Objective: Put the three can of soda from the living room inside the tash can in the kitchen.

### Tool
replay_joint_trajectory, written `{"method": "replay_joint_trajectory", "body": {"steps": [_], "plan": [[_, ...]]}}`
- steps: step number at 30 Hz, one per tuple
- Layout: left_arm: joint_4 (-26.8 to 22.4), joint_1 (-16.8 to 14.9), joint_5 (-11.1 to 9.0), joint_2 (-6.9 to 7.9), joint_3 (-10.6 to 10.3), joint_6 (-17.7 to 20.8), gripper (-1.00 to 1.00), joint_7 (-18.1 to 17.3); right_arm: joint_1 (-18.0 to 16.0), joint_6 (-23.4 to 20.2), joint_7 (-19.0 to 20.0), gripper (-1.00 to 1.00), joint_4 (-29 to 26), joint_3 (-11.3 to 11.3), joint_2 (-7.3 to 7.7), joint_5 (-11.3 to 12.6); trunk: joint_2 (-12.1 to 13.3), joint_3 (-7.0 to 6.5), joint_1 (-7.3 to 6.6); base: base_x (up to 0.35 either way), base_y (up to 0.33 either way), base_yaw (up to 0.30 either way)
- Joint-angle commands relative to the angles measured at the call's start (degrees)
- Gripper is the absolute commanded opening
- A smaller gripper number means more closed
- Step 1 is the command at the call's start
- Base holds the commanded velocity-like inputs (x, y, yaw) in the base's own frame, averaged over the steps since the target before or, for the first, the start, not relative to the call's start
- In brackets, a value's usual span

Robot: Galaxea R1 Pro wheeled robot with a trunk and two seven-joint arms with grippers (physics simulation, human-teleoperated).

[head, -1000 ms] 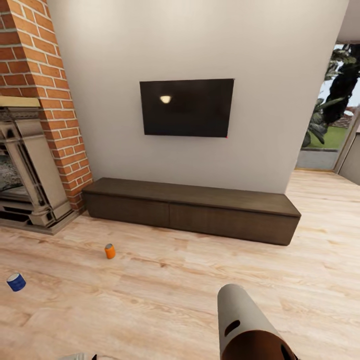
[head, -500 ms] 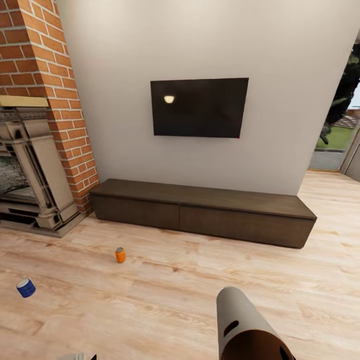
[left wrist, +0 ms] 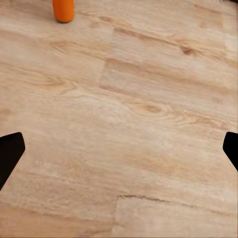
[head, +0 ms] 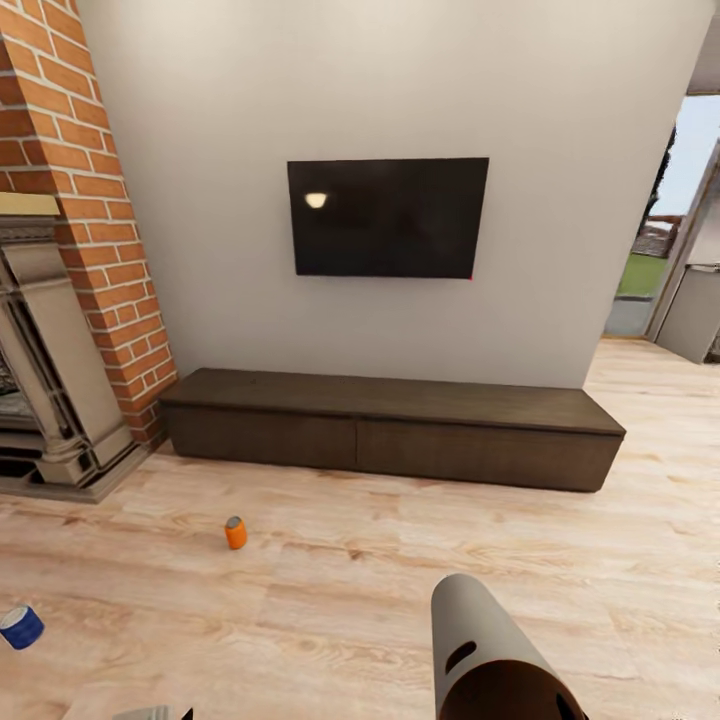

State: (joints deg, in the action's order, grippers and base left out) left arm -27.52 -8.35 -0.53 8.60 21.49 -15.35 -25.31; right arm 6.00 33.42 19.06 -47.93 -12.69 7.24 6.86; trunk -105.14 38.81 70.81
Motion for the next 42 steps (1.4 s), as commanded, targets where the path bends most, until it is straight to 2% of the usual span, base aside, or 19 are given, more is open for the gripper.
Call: {"method": "replay_joint_trajectory", "body": {"steps": [1, 9, 16, 20, 21, 23, 26, 28, 32, 38, 39, 42], "plan": [[0.0, 0.0, 0.0, 0.0, 0.0, 0.0, 1.0, 0.0, 0.0, 0.0, 0.3, -1.0, -0.1, -0.1, -0.02, 0.4, 0.0, -0.04, 0.0, 0.196, 0.289, -0.238], [0.0, 0.0, 0.1, 0.01, 0.0, -0.3, 1.0, 0.0, 0.0, 0.0, 0.4, -1.0, -0.1, -0.1, -0.08, 0.4, 0.0, -0.29, 0.0, 0.214, 0.276, -0.216], [0.7, -0.2, 0.1, 0.15, 0.1, 0.4, 1.0, -0.2, 0.0, 0.0, 0.4, -1.0, -0.1, -0.1, -0.11, 0.4, 0.0, -0.32, 0.0, 0.222, 0.266, -0.057], [0.4, -1.9, -0.4, 0.75, 0.2, 5.5, 1.0, 0.0, 0.0, 0.0, 0.4, -1.0, -0.1, -0.1, -0.12, 0.4, 0.0, -0.32, 0.0, 0.214, 0.254, -0.007], [0.2, -4.6, -0.5, 1.23, 0.2, 11.5, 1.0, 0.2, 0.0, 0.0, 0.4, -1.0, -0.1, -0.1, -0.12, 0.3, 0.0, -0.32, 0.0, 0.182, 0.213, -0.003], [-0.1, -9.9, -0.4, 1.75, 0.2, 20.0, 1.0, 0.9, 0.0, 0.0, 0.5, -1.0, -0.1, -0.1, -0.12, 0.3, 0.0, -0.32, 0.0, 0.164, 0.168, -0.001], [-0.2, -16.0, -0.1, 1.92, 0.2, 27.2, 1.0, 3.2, 0.0, 0.0, 0.5, -1.0, -0.1, -0.1, -0.12, 0.3, 0.0, -0.32, 0.0, 0.141, 0.118, -0.001], [-0.2, -21.6, 0.0, 1.94, 0.2, 32.9, 1.0, 5.8, 0.0, 0.1, 0.5, -1.0, -0.1, -0.1, -0.12, 0.2, 0.0, -0.32, 0.0, 0.118, 0.051, 0.0], [0.0, -27.7, 0.2, 1.66, 0.2, 37.0, 1.0, 8.5, 0.0, 0.0, 0.5, -1.0, -0.1, -0.1, -0.12, 0.2, 0.0, -0.32, 0.0, 0.059, 0.02, 0.0], [-0.1, -32.3, 0.0, 1.97, 0.1, 39.0, 1.0, 14.8, 0.0, 0.0, 0.6, -1.0, -0.1, 0.2, -0.12, 0.2, 0.0, -0.32, 0.0, 0.01, 0.003, 0.0], [0.1, -33.9, 0.1, 2.01, 0.1, 40.4, 1.0, 16.2, 0.0, 0.0, 0.5, -1.0, -0.1, 0.3, -0.12, 0.2, 0.0, -0.32, 0.0, 0.002, 0.001, 0.0], [0.3, -35.7, 0.1, 1.87, 0.1, 42.8, 1.0, 19.6, 0.0, 0.0, 0.5, -1.0, -0.1, 0.3, -0.12, 0.2, 0.0, -0.32, 0.0, 0.001, 0.0, 0.0]]}}
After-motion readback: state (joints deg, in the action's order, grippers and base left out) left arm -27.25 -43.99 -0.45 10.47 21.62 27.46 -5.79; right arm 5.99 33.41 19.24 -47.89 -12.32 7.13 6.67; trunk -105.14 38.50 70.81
